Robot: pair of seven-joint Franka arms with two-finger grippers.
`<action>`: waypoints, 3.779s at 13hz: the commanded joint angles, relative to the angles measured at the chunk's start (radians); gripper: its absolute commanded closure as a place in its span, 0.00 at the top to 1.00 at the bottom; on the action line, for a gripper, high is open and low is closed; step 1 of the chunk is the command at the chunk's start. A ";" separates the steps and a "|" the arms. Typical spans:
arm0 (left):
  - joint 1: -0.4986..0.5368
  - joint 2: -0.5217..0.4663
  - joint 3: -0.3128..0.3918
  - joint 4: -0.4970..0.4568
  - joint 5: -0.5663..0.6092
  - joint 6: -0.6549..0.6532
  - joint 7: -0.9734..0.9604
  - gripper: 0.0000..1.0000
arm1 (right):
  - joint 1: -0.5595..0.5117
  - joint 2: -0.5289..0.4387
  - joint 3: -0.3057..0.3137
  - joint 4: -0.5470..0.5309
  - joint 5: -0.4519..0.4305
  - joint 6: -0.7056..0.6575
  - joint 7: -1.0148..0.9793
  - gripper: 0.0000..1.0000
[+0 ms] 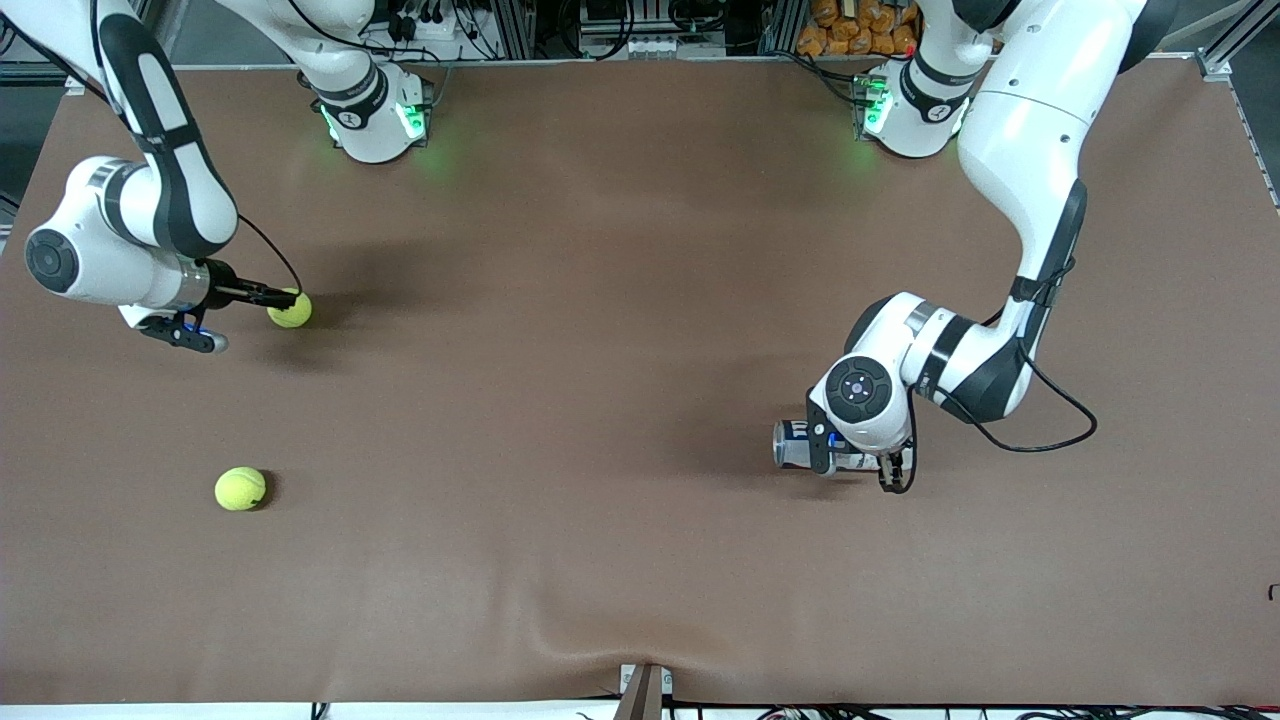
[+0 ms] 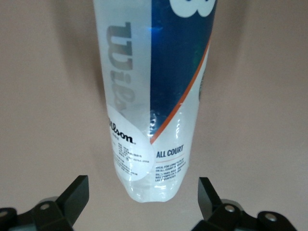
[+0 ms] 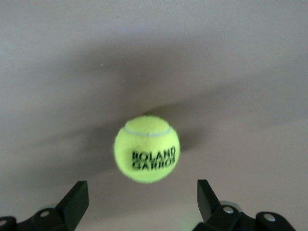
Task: Insert tennis ball vertically with right arm
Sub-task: 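Lower the right gripper onto the ball while the left gripper reaches the can, then close the right gripper on the ball while the left gripper grasps the can, then lift the can upright with the left gripper while the right gripper lifts the ball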
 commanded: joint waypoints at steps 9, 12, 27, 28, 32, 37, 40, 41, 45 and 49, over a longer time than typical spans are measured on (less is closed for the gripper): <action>-0.006 0.079 0.003 0.027 0.044 0.041 0.016 1.00 | -0.029 0.121 0.017 -0.006 -0.011 0.091 -0.016 1.00; -0.006 0.078 0.003 0.024 0.046 0.041 0.004 1.00 | -0.027 0.133 0.017 -0.006 -0.011 0.095 -0.016 1.00; -0.012 0.055 -0.156 0.091 -0.167 0.105 -0.054 0.73 | -0.014 -0.014 0.028 0.179 -0.002 -0.083 -0.039 0.50; -0.013 0.055 -0.186 0.091 -0.216 0.142 -0.095 0.73 | -0.011 -0.012 0.028 0.250 -0.001 -0.164 -0.039 0.50; -0.048 0.059 -0.261 0.082 -0.345 0.391 -0.243 0.73 | 0.020 -0.012 0.028 0.526 0.015 -0.426 -0.037 0.50; -0.141 0.064 -0.266 0.000 -0.401 0.789 -0.410 0.74 | 0.043 -0.012 0.028 0.684 0.144 -0.564 -0.013 0.50; -0.150 0.104 -0.264 -0.103 -0.404 1.149 -0.432 0.75 | 0.095 -0.012 0.028 0.776 0.160 -0.657 0.099 0.50; -0.150 0.134 -0.264 -0.134 -0.404 1.280 -0.433 0.75 | 0.121 -0.012 0.028 0.807 0.162 -0.680 0.142 0.50; -0.161 0.275 -0.264 -0.148 -0.396 1.591 -0.433 0.74 | 0.253 -0.012 0.029 0.879 0.162 -0.702 0.370 0.50; -0.153 0.282 -0.264 -0.153 -0.401 1.589 -0.448 0.74 | 0.408 -0.003 0.028 0.921 0.164 -0.688 0.603 0.50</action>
